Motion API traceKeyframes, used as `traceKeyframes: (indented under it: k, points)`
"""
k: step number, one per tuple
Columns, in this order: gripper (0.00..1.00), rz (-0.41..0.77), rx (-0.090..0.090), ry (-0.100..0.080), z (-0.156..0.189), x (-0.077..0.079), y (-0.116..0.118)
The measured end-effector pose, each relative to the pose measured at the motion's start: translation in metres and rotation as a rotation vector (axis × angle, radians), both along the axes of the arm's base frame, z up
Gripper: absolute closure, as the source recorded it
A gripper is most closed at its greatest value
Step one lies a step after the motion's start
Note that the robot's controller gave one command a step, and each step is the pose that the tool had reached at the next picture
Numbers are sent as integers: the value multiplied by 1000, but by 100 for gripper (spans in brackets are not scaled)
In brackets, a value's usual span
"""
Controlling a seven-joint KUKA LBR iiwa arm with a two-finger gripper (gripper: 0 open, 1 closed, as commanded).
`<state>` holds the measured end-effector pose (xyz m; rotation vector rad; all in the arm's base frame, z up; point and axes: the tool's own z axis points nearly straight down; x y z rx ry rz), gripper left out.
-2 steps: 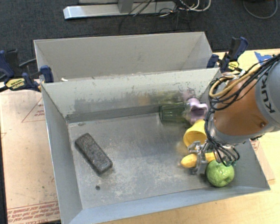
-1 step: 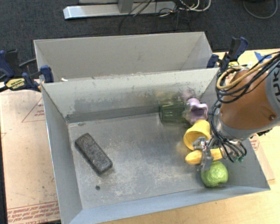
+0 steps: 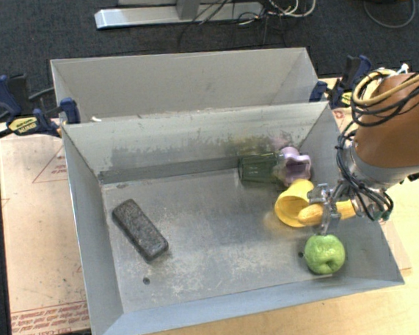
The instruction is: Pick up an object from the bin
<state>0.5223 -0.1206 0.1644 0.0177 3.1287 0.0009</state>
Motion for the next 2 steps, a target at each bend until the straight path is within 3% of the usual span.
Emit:
traceKeyframes:
  k: [1, 2]
  points:
    - [100, 0, 0, 0, 0, 0, 0]
    - [100, -6, 2, 9, 36, -4, 1]
